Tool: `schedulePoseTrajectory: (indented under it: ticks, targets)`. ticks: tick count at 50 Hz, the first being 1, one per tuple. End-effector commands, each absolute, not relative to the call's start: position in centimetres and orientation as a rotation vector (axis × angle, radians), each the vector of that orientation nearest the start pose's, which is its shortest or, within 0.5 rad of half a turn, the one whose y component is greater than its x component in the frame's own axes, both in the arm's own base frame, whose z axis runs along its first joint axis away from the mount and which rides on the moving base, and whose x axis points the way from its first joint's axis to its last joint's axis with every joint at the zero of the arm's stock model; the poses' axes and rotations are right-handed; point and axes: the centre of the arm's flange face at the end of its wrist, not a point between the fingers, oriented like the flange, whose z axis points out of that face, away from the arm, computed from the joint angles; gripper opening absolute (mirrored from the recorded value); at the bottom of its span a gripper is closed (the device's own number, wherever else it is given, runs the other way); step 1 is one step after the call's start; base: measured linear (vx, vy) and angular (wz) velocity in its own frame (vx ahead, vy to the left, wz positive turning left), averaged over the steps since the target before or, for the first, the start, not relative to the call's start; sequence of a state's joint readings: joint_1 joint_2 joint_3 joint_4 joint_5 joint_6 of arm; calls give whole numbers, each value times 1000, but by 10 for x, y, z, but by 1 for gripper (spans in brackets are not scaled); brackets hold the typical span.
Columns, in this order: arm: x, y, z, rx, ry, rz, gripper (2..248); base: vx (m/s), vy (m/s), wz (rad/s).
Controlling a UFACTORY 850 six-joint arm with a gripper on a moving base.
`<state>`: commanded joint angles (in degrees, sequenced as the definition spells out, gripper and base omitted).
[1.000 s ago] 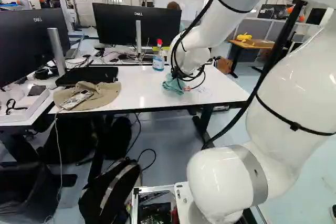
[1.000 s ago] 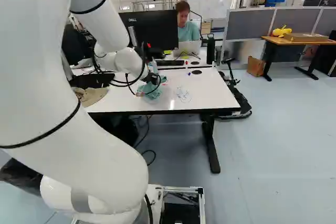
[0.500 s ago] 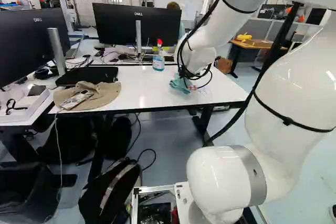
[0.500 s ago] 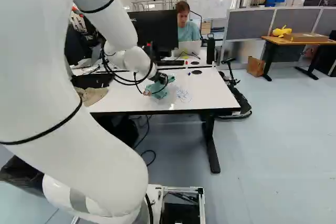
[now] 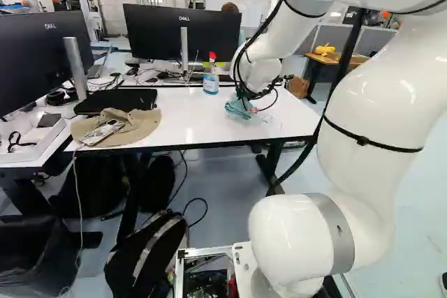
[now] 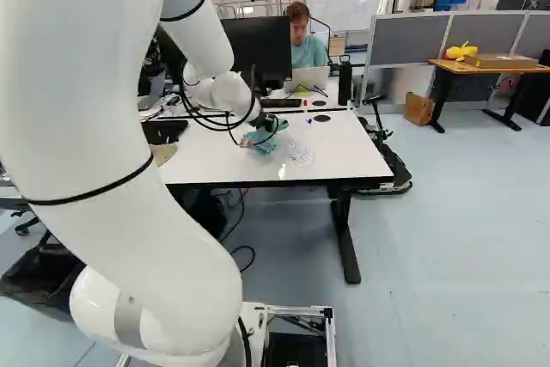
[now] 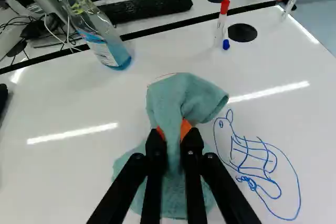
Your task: Clean the table with the green towel
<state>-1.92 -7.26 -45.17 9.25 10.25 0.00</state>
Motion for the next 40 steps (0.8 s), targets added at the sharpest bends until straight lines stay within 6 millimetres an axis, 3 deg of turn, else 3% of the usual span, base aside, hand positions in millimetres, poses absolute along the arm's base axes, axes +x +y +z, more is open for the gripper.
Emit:
schedulePoseTrajectory:
  ticks: [29, 40]
  targets:
    - [552, 5, 445, -2809, 223, -1283, 46, 0, 0, 0]
    - [575, 15, 435, -2809, 198, -1272, 46, 0, 0, 0]
